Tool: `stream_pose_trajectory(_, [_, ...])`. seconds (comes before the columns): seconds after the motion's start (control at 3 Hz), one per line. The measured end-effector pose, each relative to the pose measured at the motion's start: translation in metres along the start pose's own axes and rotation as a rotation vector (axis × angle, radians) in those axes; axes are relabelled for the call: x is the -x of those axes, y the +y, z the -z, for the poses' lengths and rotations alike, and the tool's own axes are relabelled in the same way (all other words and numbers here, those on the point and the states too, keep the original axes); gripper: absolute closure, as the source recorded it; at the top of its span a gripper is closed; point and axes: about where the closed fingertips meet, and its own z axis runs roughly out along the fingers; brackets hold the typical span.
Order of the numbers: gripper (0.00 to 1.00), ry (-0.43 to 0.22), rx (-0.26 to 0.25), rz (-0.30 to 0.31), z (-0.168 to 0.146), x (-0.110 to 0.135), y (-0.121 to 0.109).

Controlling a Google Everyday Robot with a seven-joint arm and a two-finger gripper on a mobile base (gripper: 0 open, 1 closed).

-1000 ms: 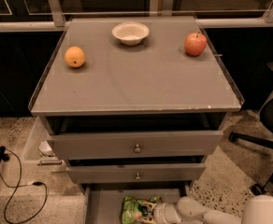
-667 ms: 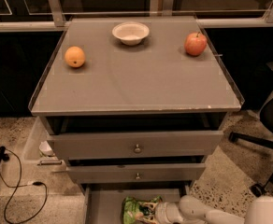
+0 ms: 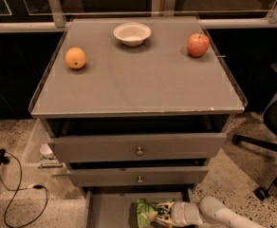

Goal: Pick green rice chip bag from bottom drawer and place on counter

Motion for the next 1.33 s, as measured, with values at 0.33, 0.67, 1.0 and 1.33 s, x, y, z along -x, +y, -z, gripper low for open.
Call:
stream_pose_trajectory(0.33, [1.0,0.011,-0.034,0.028,0.039,0.013,-0.015])
stream_pose_trajectory(0.67, [1.0,0.042,-0.074,0.061,0.091,0.032,-0.04])
stream_pose_trajectory(1.0, [1.0,0.042,-0.074,0.061,0.091,0.032,-0.04])
stream_pose_trajectory(1.33, [1.0,0.059,-0.083,0.101,0.099,0.047,-0.035])
